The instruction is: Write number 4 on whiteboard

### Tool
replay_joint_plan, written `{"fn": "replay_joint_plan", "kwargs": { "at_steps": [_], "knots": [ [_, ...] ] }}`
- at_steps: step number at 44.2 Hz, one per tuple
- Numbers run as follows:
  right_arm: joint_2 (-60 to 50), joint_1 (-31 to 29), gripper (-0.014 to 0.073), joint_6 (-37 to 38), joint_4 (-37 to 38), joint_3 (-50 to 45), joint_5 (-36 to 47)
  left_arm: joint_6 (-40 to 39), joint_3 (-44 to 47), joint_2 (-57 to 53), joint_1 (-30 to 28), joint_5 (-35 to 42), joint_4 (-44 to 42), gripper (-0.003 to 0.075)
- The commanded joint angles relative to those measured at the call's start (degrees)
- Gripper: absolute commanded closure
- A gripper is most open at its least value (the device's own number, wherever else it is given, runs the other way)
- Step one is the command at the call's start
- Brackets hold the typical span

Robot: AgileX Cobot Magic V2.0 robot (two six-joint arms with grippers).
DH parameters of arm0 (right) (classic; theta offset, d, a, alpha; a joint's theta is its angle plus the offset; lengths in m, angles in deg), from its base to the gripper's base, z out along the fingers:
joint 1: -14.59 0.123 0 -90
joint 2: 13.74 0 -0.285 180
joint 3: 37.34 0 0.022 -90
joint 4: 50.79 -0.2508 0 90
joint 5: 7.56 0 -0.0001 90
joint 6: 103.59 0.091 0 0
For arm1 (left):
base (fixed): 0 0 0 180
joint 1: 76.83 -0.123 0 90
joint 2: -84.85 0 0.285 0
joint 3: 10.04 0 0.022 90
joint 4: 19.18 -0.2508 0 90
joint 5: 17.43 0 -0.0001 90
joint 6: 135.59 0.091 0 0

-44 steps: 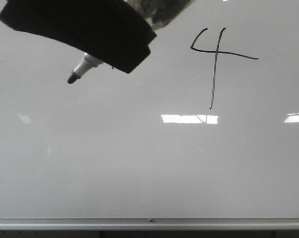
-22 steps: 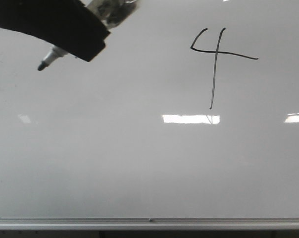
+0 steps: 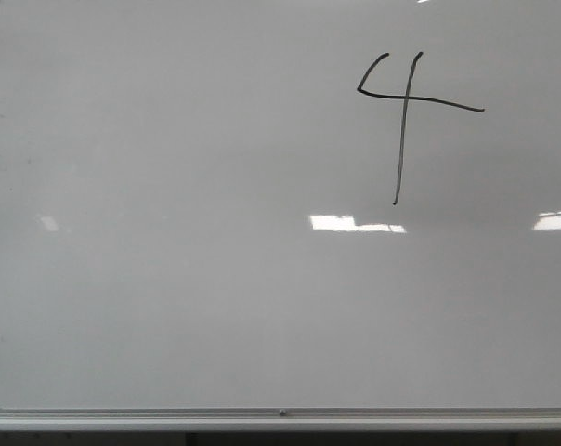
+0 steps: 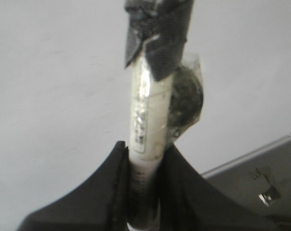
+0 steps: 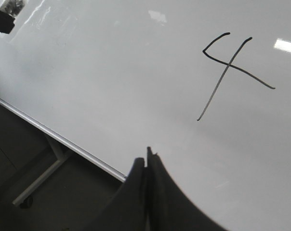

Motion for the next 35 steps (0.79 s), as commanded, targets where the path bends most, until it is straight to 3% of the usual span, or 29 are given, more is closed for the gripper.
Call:
{"fn": "replay_joint_plan", "kwargs": {
  "at_steps": [1,9,20,35],
  "knots": [
    [-0.43,-0.41,0.0661,0.08,-1.52,0.92,4.05,-5.30,-1.50,-0.02,-6.42,4.72,-0.24,0.0740],
    [-0.38,-0.41,0.0662,0.08,-1.52,0.92,3.98,-6.06,-1.50,5.38,-14.21,8.02,-0.24,0.0740],
    [-0.38,-0.41,0.0662,0.08,-1.52,0.92,3.80,-6.15,-1.77,13.96,-12.57,18.26,0.96,0.0740],
    [-0.38,-0.41,0.0662,0.08,-1.52,0.92,2.76,-6.15,-5.00,22.47,-11.42,21.09,1.06,0.0737]
  ]
}}
